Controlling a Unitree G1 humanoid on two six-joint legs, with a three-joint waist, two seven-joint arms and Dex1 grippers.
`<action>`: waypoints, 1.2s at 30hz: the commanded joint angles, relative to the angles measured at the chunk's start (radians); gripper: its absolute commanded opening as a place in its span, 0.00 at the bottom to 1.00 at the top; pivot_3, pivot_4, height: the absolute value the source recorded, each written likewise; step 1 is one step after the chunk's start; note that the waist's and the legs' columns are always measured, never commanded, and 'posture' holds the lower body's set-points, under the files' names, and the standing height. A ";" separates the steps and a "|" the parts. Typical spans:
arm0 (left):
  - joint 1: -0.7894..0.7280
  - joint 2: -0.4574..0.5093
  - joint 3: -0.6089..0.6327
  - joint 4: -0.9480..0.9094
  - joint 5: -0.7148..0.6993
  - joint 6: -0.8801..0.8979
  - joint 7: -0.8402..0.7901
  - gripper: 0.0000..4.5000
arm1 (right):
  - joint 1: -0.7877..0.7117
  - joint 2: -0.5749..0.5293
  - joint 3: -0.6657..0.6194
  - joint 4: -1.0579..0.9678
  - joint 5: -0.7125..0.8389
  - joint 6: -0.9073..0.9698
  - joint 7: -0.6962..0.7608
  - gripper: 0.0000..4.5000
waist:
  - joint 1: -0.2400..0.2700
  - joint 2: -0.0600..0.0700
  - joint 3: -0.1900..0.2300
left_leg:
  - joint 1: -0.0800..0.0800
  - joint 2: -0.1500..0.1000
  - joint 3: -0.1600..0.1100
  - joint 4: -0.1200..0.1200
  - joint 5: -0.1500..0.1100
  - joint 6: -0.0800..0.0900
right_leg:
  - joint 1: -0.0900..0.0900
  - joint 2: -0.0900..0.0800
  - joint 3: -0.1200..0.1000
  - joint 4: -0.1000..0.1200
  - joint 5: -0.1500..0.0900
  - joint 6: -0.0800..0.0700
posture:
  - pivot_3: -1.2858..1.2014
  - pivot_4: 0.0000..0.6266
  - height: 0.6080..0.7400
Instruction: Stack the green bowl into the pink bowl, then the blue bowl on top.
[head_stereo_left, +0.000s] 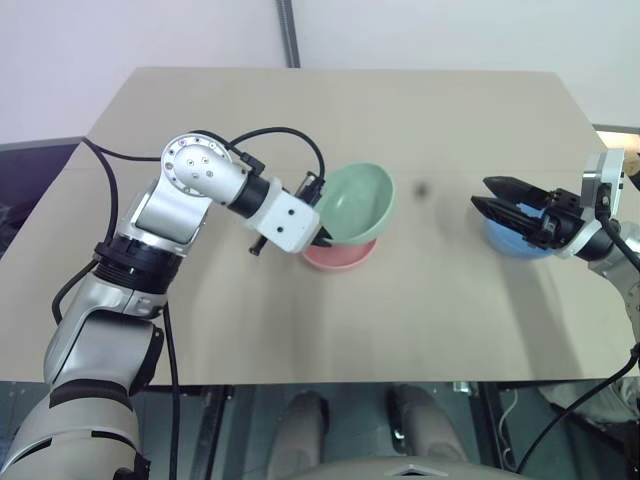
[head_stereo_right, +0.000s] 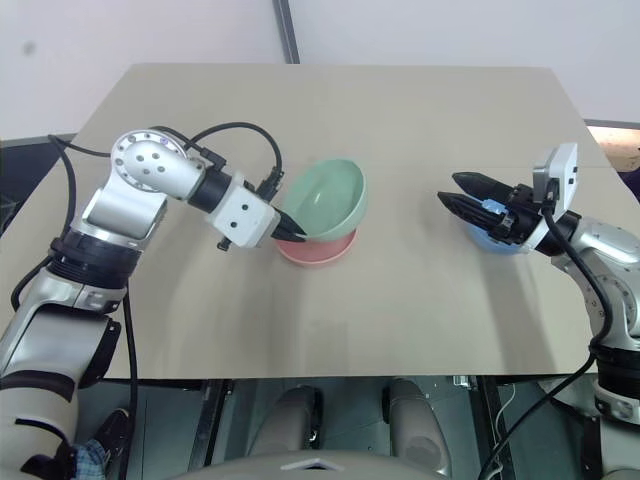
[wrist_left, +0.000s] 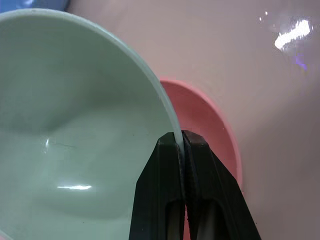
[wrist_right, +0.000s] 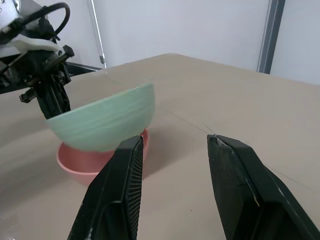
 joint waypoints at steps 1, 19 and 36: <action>-0.011 0.010 0.002 -0.004 0.005 -0.041 -0.008 0.00 | -0.008 -0.001 -0.032 -0.037 0.009 -0.026 -0.002 0.51 | 0.000 0.000 0.000 | 0.000 0.000 0.000 0.000 0.000 0.000 | 0.000 0.000 0.000 0.000 0.000 0.000 | 0.52 0.24 1.00; -0.047 0.021 0.105 -0.061 -0.225 0.330 -0.019 0.54 | -0.010 -0.007 -0.027 -0.027 0.007 -0.035 0.007 0.51 | -0.002 0.000 0.000 | 0.000 0.000 0.000 0.000 0.000 0.000 | 0.000 0.000 0.000 0.000 0.000 0.000 | 0.52 0.24 1.00; -0.084 0.096 0.590 -0.080 -0.791 1.296 0.268 0.54 | -0.045 -0.094 0.081 0.184 -0.321 -0.069 -0.106 0.51 | -0.004 0.000 0.000 | 0.000 0.000 0.000 0.000 0.000 0.000 | -0.001 0.000 -0.001 0.001 0.000 0.000 | 0.52 0.24 1.00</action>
